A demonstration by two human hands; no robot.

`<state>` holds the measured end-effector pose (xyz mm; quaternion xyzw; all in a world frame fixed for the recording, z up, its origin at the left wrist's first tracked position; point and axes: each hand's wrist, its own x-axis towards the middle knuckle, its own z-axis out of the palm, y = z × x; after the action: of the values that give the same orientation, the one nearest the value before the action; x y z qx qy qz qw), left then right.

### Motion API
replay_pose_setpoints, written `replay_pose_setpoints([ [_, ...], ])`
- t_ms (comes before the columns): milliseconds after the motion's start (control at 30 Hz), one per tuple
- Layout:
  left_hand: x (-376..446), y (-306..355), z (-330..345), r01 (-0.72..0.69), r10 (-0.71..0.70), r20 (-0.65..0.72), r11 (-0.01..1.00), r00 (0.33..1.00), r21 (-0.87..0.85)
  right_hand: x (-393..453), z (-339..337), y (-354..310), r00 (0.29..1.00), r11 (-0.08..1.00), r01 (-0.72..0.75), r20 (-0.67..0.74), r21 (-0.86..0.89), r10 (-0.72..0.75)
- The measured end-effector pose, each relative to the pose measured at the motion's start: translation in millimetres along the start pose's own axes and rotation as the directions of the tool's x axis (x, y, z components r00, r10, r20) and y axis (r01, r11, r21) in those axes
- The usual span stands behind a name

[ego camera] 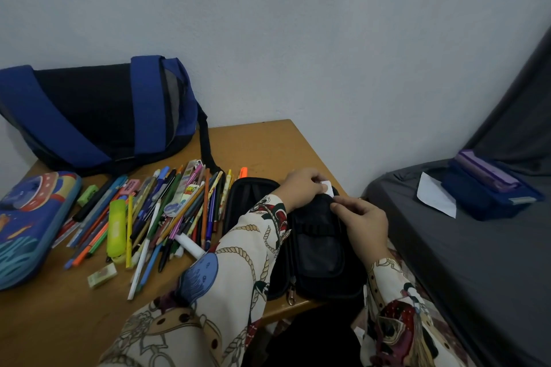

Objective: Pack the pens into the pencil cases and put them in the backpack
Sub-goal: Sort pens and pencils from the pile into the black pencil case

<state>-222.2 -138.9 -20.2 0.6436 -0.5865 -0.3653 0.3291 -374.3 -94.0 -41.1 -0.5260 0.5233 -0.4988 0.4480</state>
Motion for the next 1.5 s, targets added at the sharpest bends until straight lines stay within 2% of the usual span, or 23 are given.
replay_pose_setpoints([
  [167, -1, 7, -1, 0.018, -0.018, 0.002, 0.973, 1.000, -0.228, -1, 2, -1, 1.000, 0.997, 0.016, 0.015, 0.081, -0.018],
  [333, -6, 5, -8, -0.015, 0.010, -0.017, 0.943, 1.000, -0.331, -2, 2, 0, 0.999, 0.997, 0.038, 0.014, 0.068, -0.039],
  [667, -11, 2, -9, -0.004, 0.013, 0.035, 0.966, 0.999, -0.260, 0, 3, 3, 0.998, 0.997, 0.062, 0.001, 0.055, -0.062],
  [767, -12, 3, -7, -0.012, 0.019, 0.044, 0.987, 0.999, -0.160, 0, 3, 2, 0.998, 0.997, 0.062, -0.002, 0.050, -0.062],
  [833, -12, 3, -4, -0.066, 0.063, 0.064, 0.997, 0.996, 0.048, 0, 2, 2, 0.998, 0.997, 0.067, 0.000, 0.039, -0.067],
  [900, -15, 5, -2, -0.103, 0.085, 0.084, 0.963, 0.993, 0.249, 0, 2, 3, 0.998, 0.998, 0.061, 0.000, 0.032, -0.061],
  [1133, -25, 4, 7, -0.166, 0.114, 0.125, 0.796, 0.986, 0.582, 5, 0, 8, 1.000, 1.000, 0.024, -0.005, 0.002, -0.024],
  [1267, -39, -1, 6, -0.202, 0.265, -0.020, 0.781, 0.964, 0.591, 7, 0, 9, 0.998, 0.997, 0.049, 0.043, -0.054, -0.047],
  [1367, -51, -5, -11, -0.141, 0.308, -0.191, 0.794, 0.932, 0.591, 8, 0, 13, 0.998, 0.996, 0.053, 0.048, -0.073, -0.049],
  [1433, -60, -7, -33, -0.048, 0.268, -0.313, 0.824, 0.911, 0.565, 9, -1, 13, 0.999, 0.999, 0.031, 0.036, -0.039, -0.030],
  [1500, -70, -13, -58, 0.099, 0.165, -0.436, 0.848, 0.885, 0.521, 9, -1, 13, 1.000, 1.000, 0.013, 0.024, -0.023, -0.012],
])
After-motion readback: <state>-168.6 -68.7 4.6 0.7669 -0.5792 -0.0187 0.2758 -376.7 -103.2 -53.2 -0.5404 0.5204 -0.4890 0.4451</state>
